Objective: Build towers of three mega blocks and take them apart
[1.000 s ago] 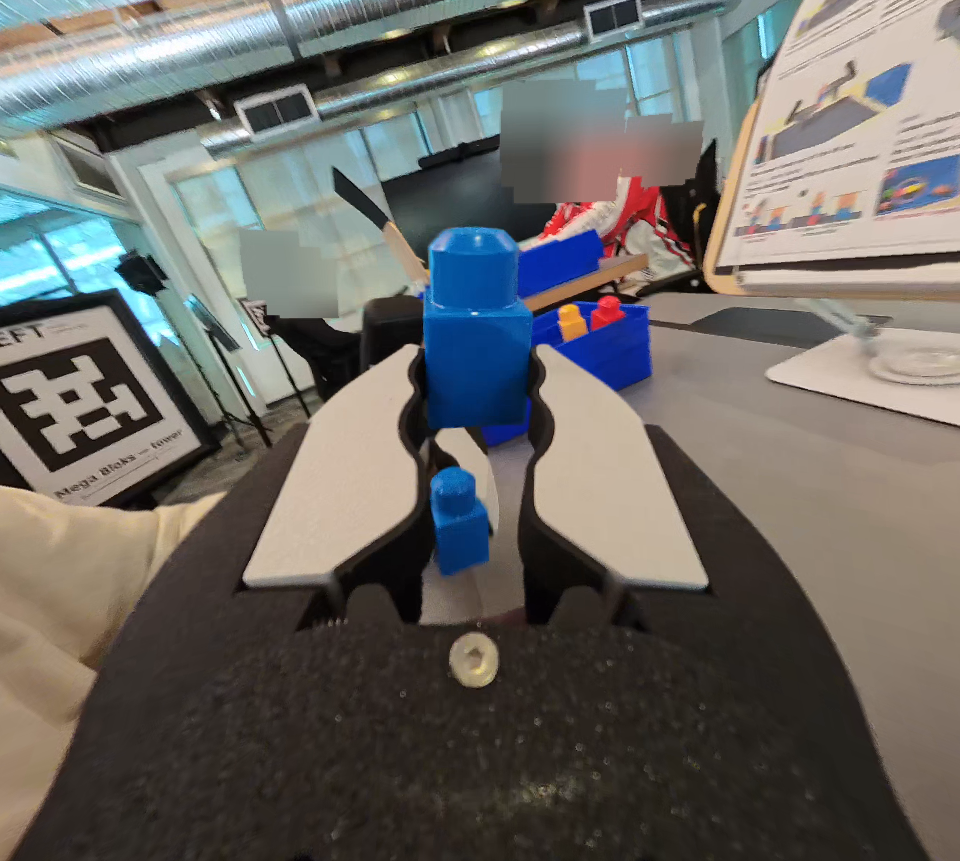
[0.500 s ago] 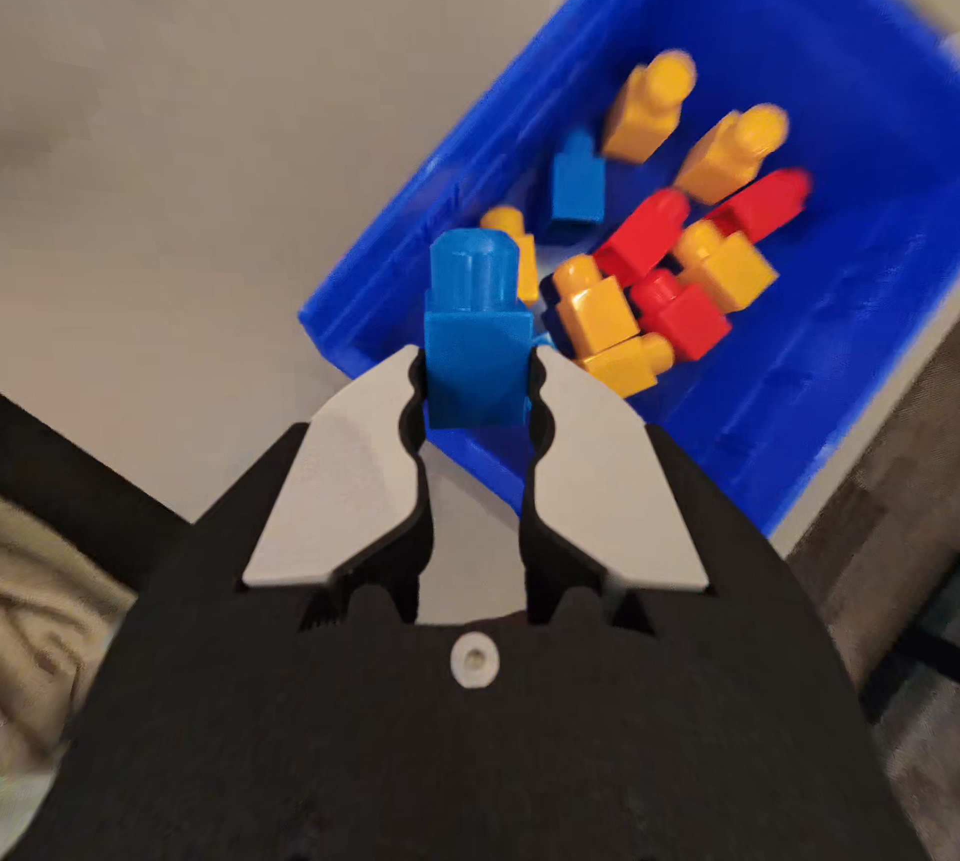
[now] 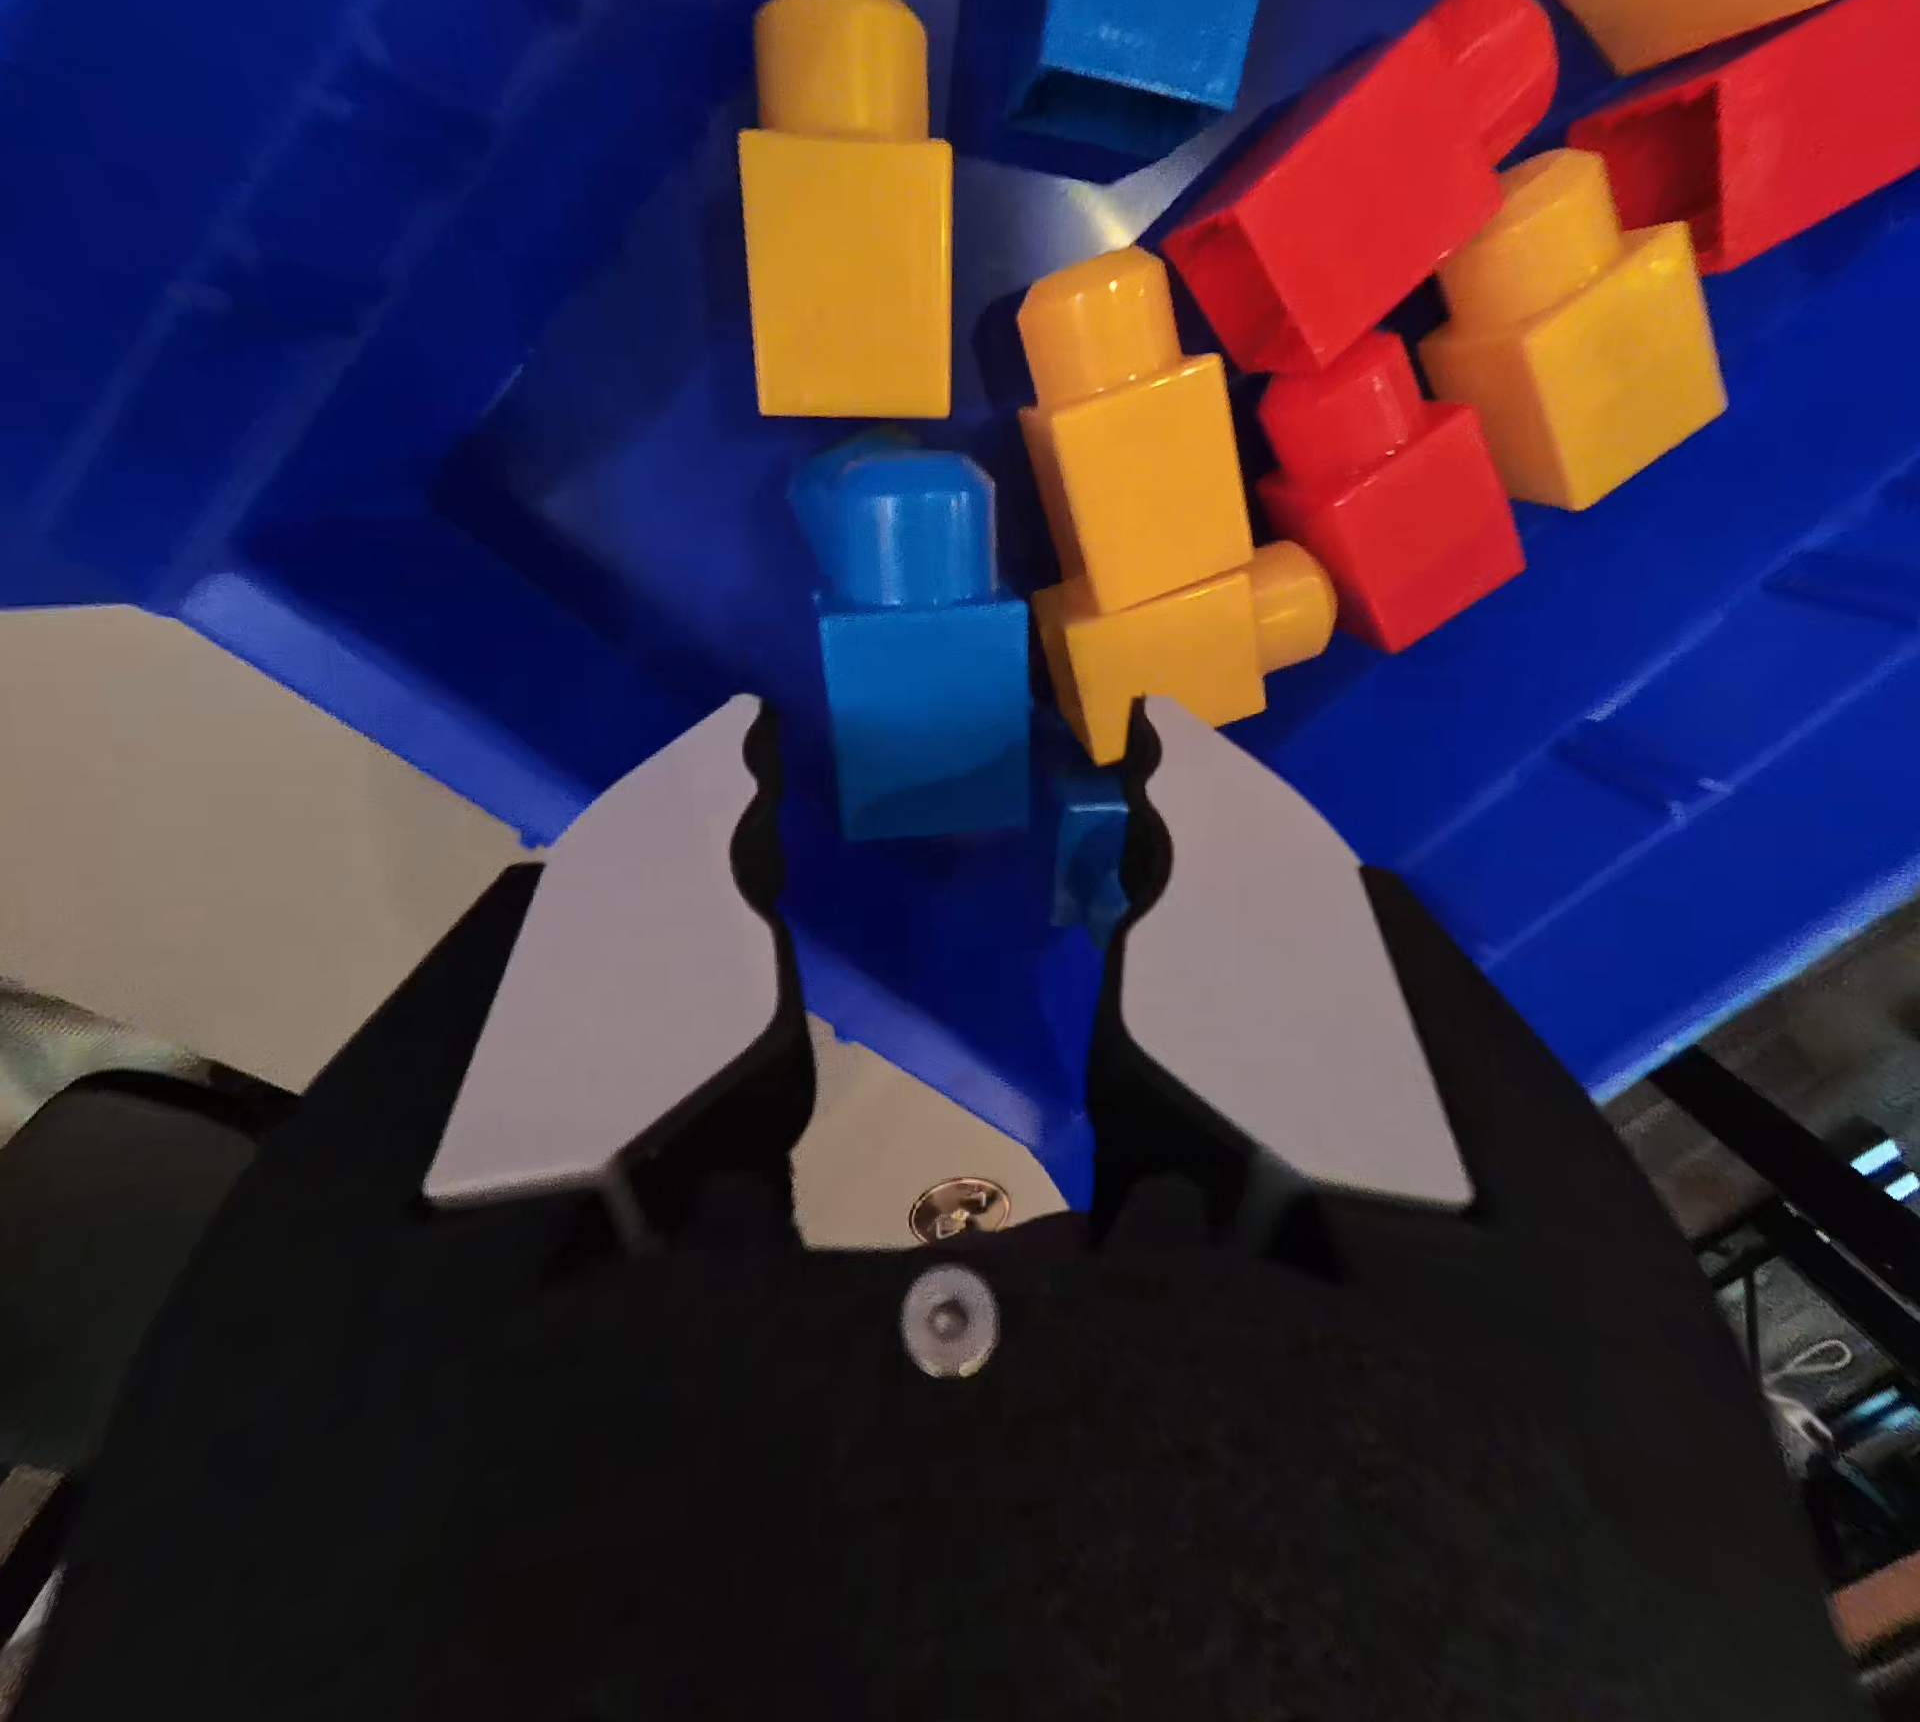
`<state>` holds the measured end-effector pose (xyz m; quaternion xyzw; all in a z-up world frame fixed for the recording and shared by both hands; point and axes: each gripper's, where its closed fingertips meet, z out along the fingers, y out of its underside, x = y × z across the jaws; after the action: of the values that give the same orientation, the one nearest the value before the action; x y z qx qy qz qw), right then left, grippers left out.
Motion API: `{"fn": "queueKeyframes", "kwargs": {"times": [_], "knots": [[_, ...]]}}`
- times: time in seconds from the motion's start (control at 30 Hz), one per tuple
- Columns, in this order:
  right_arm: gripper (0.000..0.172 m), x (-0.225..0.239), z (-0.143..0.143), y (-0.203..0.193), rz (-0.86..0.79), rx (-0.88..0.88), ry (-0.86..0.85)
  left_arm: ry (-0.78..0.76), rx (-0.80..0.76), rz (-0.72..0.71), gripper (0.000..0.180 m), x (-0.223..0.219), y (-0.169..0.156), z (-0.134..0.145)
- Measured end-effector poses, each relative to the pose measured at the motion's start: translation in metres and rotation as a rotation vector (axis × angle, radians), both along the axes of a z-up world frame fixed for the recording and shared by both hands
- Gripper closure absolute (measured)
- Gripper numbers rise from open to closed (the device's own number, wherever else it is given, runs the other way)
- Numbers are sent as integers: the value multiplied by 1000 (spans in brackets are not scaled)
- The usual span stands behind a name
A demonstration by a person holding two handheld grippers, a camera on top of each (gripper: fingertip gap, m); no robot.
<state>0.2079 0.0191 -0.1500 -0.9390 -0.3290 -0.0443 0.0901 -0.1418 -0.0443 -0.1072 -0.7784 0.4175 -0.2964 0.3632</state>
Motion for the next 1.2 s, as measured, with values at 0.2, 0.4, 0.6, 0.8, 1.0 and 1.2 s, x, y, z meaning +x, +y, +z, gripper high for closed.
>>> {"fn": "queueKeyframes", "kwargs": {"times": [0.2,0.4,0.6,0.8,1.0,1.2], "knots": [[110,-88,86,-15,96,468,353,1,5,-25,144,-7,6,-6],[118,-243,101,-91,314,554,1045,34,40,75,144,-18,37,-19],[126,-263,67,-69,181,462,1098,26,70,107,145,12,70,-36],[128,-247,66,-69,148,458,1112,74,-7,99,144,54,100,-65],[128,-239,61,-72,135,436,1117,149,25,147,144,60,124,-69],[128,-237,48,-68,96,457,1006,188,7,134,128,56,117,-75]]}}
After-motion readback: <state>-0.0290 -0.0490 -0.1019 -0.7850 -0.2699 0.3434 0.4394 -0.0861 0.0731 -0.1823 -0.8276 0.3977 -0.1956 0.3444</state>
